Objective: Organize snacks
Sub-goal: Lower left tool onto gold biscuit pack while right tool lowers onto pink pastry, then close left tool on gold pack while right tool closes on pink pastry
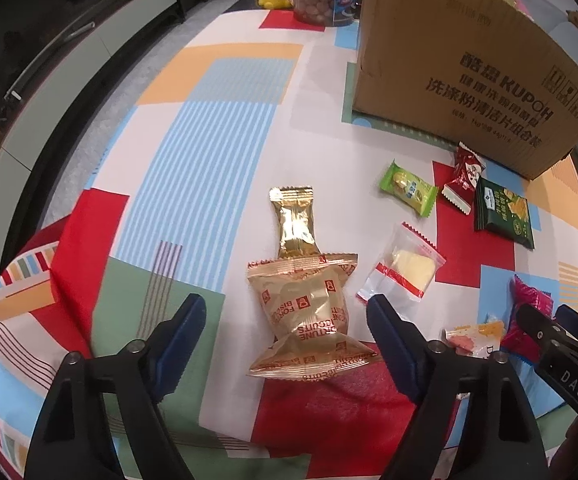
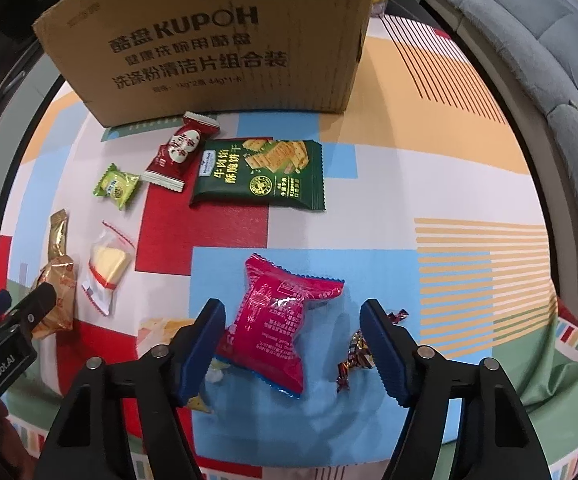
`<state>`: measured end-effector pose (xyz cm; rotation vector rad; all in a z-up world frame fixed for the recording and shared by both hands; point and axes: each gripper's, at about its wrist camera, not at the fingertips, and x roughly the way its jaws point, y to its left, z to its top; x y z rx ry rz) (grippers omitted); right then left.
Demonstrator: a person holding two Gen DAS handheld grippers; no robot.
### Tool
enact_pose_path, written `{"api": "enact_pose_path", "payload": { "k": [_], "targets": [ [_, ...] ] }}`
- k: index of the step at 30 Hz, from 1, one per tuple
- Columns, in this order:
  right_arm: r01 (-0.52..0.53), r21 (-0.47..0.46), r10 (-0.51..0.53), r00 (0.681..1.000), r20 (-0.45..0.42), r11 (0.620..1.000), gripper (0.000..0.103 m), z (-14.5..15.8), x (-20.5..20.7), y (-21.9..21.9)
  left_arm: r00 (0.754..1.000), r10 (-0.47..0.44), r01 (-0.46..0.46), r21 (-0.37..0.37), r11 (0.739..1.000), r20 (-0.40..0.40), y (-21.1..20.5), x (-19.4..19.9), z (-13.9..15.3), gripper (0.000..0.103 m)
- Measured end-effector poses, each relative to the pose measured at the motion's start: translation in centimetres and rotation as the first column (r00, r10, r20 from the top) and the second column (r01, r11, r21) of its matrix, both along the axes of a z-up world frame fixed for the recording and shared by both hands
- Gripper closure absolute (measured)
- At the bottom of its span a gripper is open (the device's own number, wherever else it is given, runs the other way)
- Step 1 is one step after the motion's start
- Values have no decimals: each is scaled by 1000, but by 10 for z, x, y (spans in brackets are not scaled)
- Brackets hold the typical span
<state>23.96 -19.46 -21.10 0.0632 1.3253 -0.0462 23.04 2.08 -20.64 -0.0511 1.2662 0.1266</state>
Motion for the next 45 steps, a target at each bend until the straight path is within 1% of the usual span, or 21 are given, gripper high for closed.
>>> {"api": "enact_pose_path", "payload": {
  "k": [3, 6, 7, 10, 13, 15, 16, 22, 30, 33, 35, 45],
  "targets": [
    [0, 0, 0, 1000, -8, 1000, 42, -5, 1, 0, 1000, 3, -3, -6, 1000, -8, 0, 1, -5, 25],
    [-6, -1, 6, 1000, -14, 1000, 57, -10, 2, 1, 1000, 3, -3, -7, 1000, -14, 1, 2, -8, 31],
    [-9, 1, 9, 1000, -19, 1000, 66, -12, 3, 1, 1000, 1, -1, 11, 1000, -16, 1, 3, -10, 32],
    [-11, 2, 11, 1000, -18, 1000, 67, -15, 3, 0, 1000, -5, 5, 14, 1000, -21, 0, 4, -13, 35],
    [-18, -12, 18, 1000, -5, 1000, 67, -14, 3, 0, 1000, -13, 14, 11, 1000, -26, -1, 4, -16, 45],
    [-17, -14, 17, 1000, 2, 1000, 67, -12, 3, 0, 999, -23, 24, 10, 1000, -24, -1, 3, -17, 55],
    [-18, -17, 18, 1000, 8, 1000, 67, -11, 3, 0, 999, -28, 28, 9, 1000, -25, -2, 2, -17, 57],
    [-20, -28, 21, 999, 45, 999, 67, 1, -10, 4, 999, -51, 51, 21, 998, -7, -5, -1, -16, 59],
    [-17, -22, 19, 996, 90, 1000, 67, 23, -15, 12, 997, -64, 63, 28, 998, 34, -8, -11, 4, 60],
    [-17, -17, 19, 994, 106, 1000, 67, 25, -19, 3, 997, -66, 65, 29, 997, 49, -9, -15, 12, 60],
    [-17, -14, 18, 993, 116, 1000, 67, 31, -23, 1, 996, -68, 66, 30, 997, 58, -9, -18, 17, 60],
    [-21, -8, 22, 987, 162, 1000, 67, 53, -16, -4, 992, -69, 66, 33, 997, 108, -8, -22, 45, 61]
  ]
}}
